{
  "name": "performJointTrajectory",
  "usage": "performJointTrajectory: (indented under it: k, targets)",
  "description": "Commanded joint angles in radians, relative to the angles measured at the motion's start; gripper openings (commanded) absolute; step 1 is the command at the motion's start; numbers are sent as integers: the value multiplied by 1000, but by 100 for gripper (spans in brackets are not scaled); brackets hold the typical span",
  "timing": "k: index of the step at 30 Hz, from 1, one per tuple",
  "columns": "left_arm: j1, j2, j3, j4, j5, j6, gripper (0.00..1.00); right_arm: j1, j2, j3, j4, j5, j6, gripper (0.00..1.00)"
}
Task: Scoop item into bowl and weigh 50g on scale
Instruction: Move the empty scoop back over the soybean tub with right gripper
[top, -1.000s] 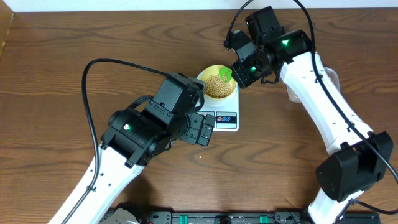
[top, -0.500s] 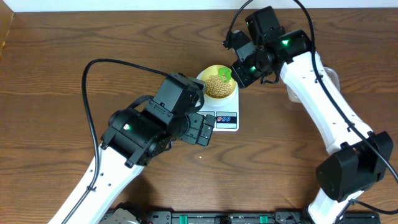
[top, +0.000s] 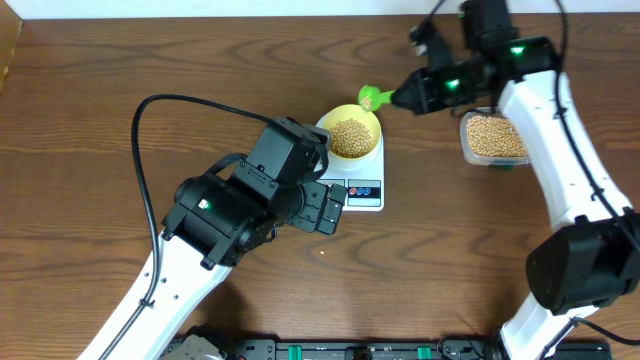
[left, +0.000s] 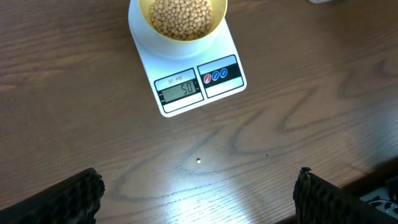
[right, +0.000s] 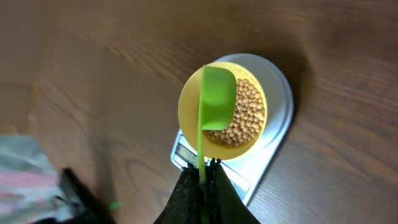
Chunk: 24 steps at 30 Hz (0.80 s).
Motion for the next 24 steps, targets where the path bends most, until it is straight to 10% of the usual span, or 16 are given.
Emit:
performJointTrajectory:
  k: [1,24]
  targets:
    - [2,-13,16,0,-3,5,100,-79,6,-4,8,-176,68,1]
    - [2,-13,16,0,-3,5,100,-481,6,-178,-44,-555,-30,1]
